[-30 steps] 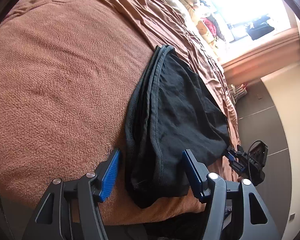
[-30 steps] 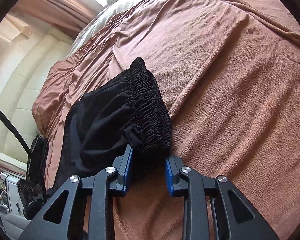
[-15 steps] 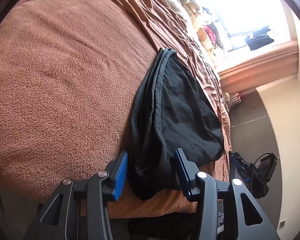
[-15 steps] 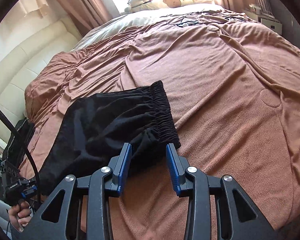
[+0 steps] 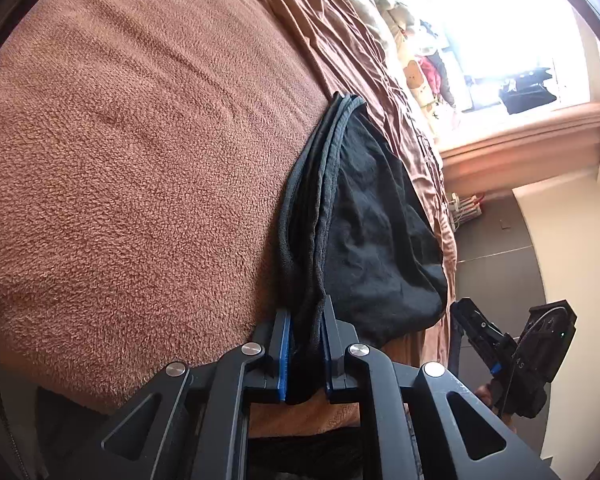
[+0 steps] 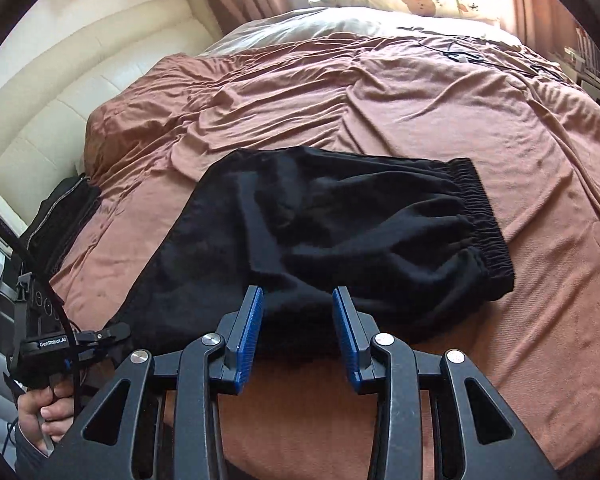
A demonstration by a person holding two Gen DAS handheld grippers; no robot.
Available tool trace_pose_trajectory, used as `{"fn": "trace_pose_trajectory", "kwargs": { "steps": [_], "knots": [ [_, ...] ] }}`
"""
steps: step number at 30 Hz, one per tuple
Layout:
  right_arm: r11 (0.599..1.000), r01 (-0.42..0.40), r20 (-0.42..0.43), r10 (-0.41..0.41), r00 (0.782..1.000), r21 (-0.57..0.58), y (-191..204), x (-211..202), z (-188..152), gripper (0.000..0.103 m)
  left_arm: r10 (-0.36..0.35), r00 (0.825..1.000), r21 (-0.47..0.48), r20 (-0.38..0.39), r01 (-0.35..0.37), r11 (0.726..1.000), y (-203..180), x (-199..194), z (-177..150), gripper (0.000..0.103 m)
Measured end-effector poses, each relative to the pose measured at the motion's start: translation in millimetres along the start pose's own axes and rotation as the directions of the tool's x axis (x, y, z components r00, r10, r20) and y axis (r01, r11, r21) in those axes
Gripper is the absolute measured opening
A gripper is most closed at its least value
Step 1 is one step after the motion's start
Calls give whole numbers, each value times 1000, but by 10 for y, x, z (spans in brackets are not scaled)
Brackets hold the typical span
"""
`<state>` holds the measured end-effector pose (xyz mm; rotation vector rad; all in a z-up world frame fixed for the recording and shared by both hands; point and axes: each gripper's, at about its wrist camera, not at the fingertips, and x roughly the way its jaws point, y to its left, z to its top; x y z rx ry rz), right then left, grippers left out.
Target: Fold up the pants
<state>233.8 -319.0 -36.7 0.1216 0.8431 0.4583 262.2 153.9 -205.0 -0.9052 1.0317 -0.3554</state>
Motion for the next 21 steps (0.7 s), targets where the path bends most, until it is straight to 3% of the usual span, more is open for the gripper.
{"fn": "trace_pose_trajectory", "kwargs": {
  "steps": [8, 14, 17, 21],
  "knots": [
    [998, -10, -34, 7, 999, -68, 258, 395, 45, 33, -19, 1000, 15, 13, 19, 1000, -54, -70, 22, 9],
    [996, -5, -151, -8, 989, -88, 296, 707, -165, 31, -32, 999, 16, 20, 32, 999, -25, -93, 23, 9],
    [994, -12, -195, -9, 981, -108, 318, 752, -217, 31, -28, 999, 22, 22, 27, 999, -20, -88, 12, 9],
    [993, -50, -211, 27, 977, -105, 322, 635, -99, 22, -31, 999, 7, 33, 31, 1000, -7, -83, -8, 9]
  ]
}}
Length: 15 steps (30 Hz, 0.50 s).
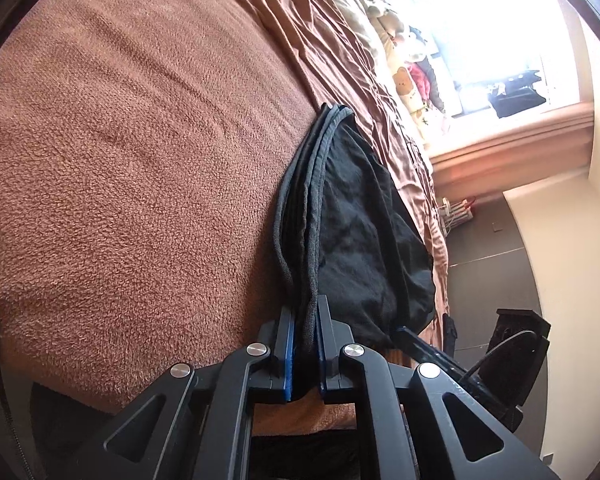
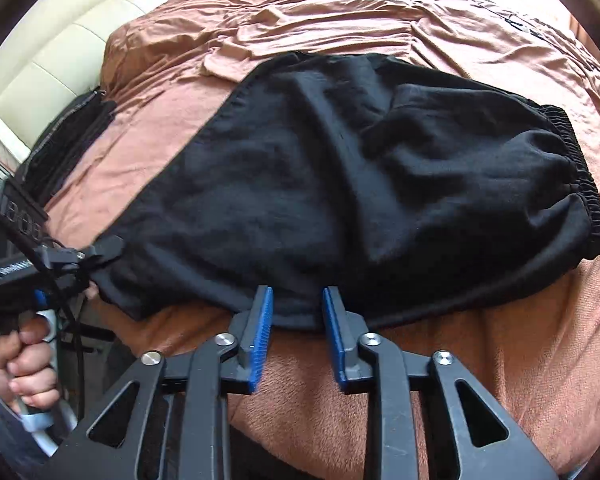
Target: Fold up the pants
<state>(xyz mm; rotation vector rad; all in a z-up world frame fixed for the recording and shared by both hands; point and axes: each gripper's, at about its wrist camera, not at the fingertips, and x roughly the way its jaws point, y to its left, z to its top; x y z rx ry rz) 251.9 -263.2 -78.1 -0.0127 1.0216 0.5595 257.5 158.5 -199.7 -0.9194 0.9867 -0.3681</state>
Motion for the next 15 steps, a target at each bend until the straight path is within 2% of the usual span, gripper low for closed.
{"fn": "trace_pose_trajectory", "kwargs": {
  "steps": [7, 15],
  "knots": [
    [999, 17, 79, -20, 997, 33, -121, -163, 289, 22, 8, 1000, -22, 12, -8, 1000, 9, -10, -5, 9],
    [991, 50, 38, -55, 998, 124, -284, 209, 607, 18, 41, 999, -59, 25, -40, 997, -23, 93, 10, 14]
  ]
}}
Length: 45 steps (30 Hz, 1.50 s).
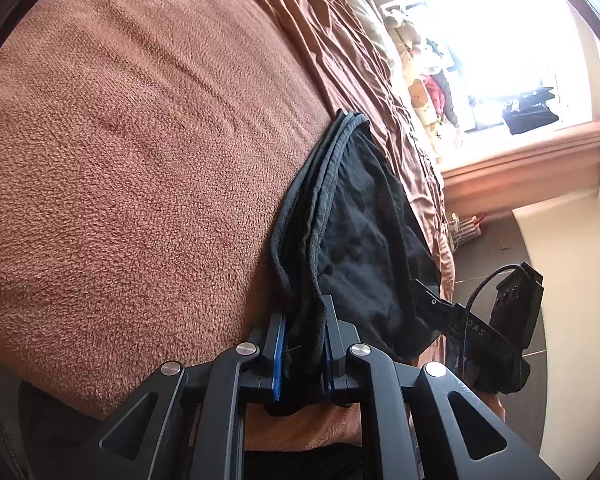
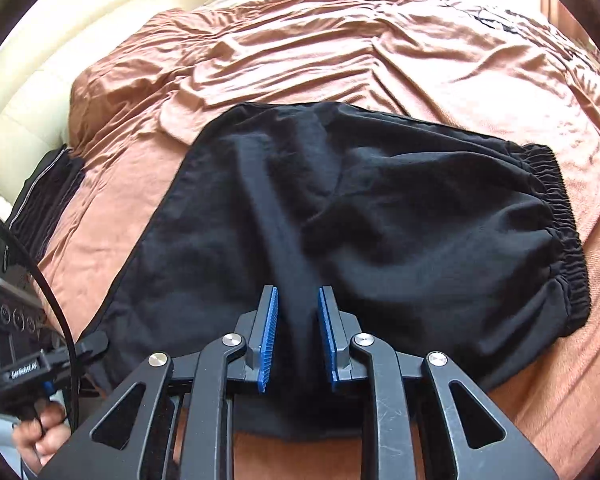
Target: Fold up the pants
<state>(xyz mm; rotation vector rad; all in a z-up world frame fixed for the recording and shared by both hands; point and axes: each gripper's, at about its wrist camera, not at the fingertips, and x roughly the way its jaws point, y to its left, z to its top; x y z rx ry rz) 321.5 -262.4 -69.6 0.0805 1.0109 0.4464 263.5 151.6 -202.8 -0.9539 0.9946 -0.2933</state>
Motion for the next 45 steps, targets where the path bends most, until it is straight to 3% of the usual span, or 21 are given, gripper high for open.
{"fn": "trace_pose_trajectory", "kwargs": {
  "steps": [20, 25, 32, 38, 45],
  "knots": [
    [996, 81, -55, -79, 995, 46, -193, 781, 965, 15, 25, 999, -108, 48, -20, 994, 147, -95, -51, 9],
    [993, 112, -70, -110, 991, 37, -210, 958, 1127, 8, 19, 998, -124, 54, -12, 992, 201, -135, -92, 9],
    [991, 132, -71, -129, 989, 33, -198, 1080, 1300, 7, 21, 999, -113, 48, -15, 994, 183, -127, -107, 9],
    [995, 97, -41, -96, 994, 25, -97, 807, 1183, 7, 12, 999, -103, 45, -7, 995, 179, -120, -82, 9],
    [999, 41, -26, -41, 999, 8, 79, 442, 671, 7, -15, 999, -107, 47, 20, 994, 188, -151, -64, 8]
  ]
}}
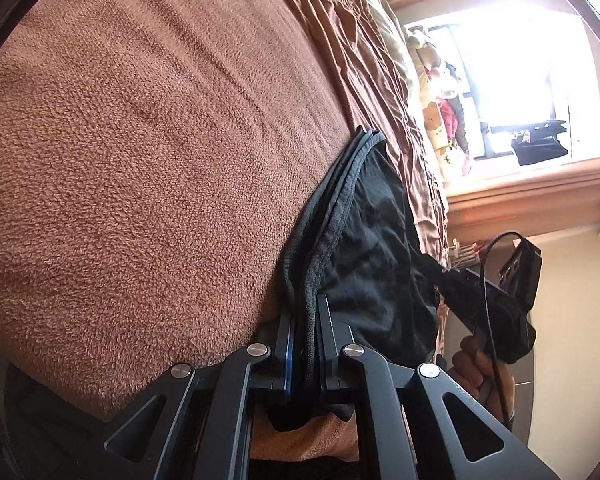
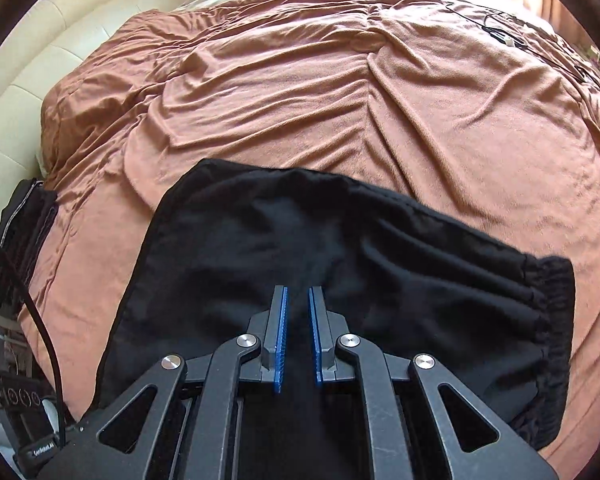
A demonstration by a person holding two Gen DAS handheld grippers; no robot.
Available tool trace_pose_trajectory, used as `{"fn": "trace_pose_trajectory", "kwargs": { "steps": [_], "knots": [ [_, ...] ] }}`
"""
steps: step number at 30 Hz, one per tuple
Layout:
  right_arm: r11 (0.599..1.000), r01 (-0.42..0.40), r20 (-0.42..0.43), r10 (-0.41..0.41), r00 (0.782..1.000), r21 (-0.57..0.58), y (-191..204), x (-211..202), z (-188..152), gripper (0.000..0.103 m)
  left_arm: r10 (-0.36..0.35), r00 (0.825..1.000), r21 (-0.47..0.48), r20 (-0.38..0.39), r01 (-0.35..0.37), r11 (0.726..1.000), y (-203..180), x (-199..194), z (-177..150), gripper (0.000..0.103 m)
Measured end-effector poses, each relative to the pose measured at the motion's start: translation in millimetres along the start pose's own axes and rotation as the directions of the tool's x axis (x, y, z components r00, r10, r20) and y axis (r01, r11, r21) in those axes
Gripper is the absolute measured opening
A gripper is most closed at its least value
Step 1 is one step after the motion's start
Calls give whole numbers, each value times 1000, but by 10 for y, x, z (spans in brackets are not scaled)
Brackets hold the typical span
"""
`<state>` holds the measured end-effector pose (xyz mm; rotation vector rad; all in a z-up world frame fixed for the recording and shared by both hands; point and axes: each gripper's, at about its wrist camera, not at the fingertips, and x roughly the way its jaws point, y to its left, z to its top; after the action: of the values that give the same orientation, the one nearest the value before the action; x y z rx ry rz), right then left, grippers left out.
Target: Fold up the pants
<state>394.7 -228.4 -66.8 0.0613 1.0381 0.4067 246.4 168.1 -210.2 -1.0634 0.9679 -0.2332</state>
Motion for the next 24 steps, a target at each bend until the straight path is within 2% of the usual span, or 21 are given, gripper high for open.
{"fn": "trace_pose_trajectory", "kwargs": {
  "steps": [8, 16, 20, 24],
  "knots": [
    [999, -43, 17, 42, 999, 18, 45, -240, -523, 7, -45, 999, 18, 0, 45, 999, -46, -69, 19, 8],
    [997, -62, -32, 64, 997, 55, 26, -189, -891, 7, -42, 999, 33, -9, 43, 999, -105, -38, 24, 8],
    [998, -66, -42, 67, 997, 24, 73, -248, -967, 7, -25, 1000, 35, -9, 25, 999, -154, 7, 32, 8],
    [997, -79, -20, 79, 997, 20, 66, -373, -896, 7, -29, 1000, 41, -8, 30, 999, -193, 38, 12, 8]
  ]
}}
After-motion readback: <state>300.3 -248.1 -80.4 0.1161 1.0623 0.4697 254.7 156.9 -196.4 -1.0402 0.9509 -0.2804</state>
